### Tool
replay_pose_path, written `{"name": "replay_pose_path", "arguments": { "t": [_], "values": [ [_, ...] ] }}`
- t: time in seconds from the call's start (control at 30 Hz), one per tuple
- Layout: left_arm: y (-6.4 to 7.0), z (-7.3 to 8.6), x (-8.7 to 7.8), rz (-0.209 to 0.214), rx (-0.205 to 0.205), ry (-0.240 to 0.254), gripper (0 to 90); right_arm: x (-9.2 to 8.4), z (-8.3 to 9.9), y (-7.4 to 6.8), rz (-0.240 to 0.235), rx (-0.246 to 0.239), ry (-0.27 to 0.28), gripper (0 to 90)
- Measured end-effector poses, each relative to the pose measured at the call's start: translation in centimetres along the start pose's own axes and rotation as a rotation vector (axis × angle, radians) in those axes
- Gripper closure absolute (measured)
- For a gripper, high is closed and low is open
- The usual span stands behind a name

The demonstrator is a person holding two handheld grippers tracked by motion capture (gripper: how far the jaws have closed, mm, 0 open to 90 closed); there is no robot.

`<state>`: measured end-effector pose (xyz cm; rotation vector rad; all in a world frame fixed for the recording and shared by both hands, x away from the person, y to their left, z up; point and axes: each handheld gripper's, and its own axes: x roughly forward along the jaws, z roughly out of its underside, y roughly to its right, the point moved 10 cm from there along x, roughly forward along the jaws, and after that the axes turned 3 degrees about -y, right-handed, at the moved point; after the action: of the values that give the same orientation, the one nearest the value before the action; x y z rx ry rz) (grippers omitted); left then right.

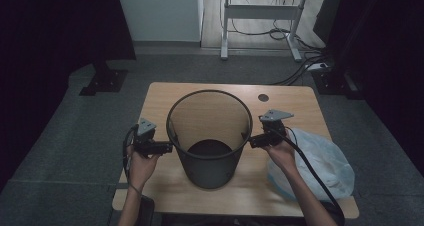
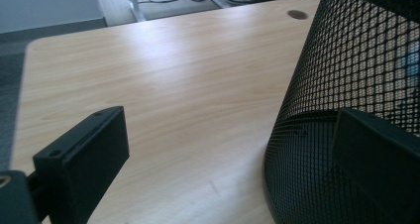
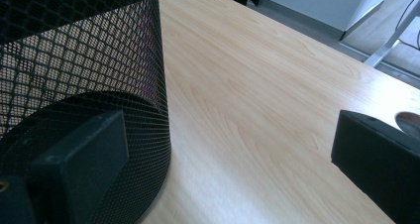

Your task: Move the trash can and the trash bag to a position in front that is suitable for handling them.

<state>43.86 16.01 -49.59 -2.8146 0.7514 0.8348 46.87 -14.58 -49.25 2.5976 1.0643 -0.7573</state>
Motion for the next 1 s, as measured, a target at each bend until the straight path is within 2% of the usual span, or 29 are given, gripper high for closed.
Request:
{"name": "replay_pose_path", "arguments": {
  "t": [0.3, 0.53, 0.77, 0.8, 0.83, 1.0],
  "values": [
    [3.6, 0.6, -0.6, 0.033, 0.025, 0.005, 1.7, -3.4, 2.6, -0.4, -0.001, -0.003, 0.013, 0.7],
    [6.0, 0.8, -0.7, 0.041, 0.033, 0.018, 1.7, -5.9, 4.2, -0.4, 0.008, 0.009, 0.015, 0.7],
    [8.2, 0.8, -0.5, 0.061, 0.044, 0.027, 1.6, -7.9, 5.7, -0.1, 0.021, 0.028, 0.012, 0.7],
    [8.2, 0.8, -0.5, 0.061, 0.044, 0.027, 1.6, -8.2, 5.9, -0.1, 0.025, 0.031, 0.011, 0.7],
    [8.9, 0.8, -0.4, 0.068, 0.055, 0.029, 1.6, -8.4, 6.2, 0.0, 0.027, 0.03, 0.007, 0.8],
    [10.2, 0.9, -0.6, 0.075, 0.072, 0.034, 1.5, -9.5, 7.3, 0.1, 0.036, 0.041, 0.003, 0.7]
  ]
}}
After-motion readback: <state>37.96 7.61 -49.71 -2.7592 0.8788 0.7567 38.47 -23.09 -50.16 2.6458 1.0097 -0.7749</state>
